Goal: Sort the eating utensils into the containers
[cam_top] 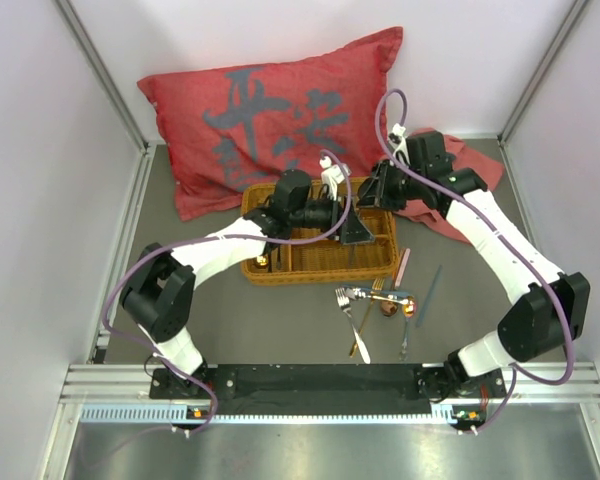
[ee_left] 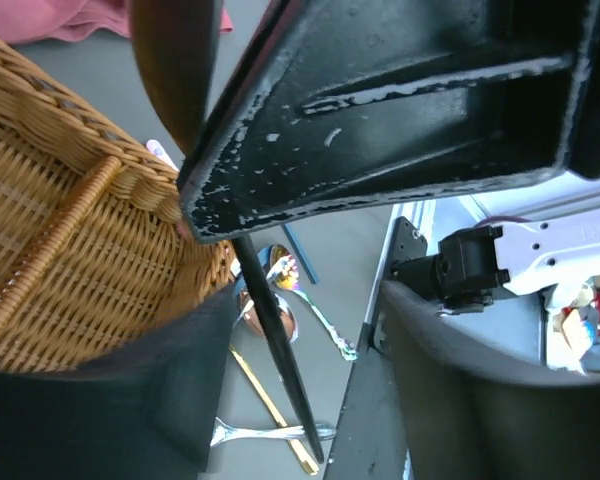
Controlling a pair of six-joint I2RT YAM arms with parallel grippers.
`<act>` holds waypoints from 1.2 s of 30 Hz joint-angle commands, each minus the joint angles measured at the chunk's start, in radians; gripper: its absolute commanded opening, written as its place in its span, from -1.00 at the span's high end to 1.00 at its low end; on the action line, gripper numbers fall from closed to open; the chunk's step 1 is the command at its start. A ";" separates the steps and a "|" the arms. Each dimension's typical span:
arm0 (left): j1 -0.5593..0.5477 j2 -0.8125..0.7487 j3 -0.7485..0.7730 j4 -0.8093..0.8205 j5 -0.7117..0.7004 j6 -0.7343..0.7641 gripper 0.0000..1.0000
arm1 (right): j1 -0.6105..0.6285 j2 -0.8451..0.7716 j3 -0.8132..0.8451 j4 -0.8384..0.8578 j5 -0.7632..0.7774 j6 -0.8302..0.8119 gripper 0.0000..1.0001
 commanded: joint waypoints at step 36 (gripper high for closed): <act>0.401 -0.069 -0.099 -0.355 -0.232 0.254 0.99 | 0.011 -0.056 -0.098 -0.153 0.332 -0.180 -0.75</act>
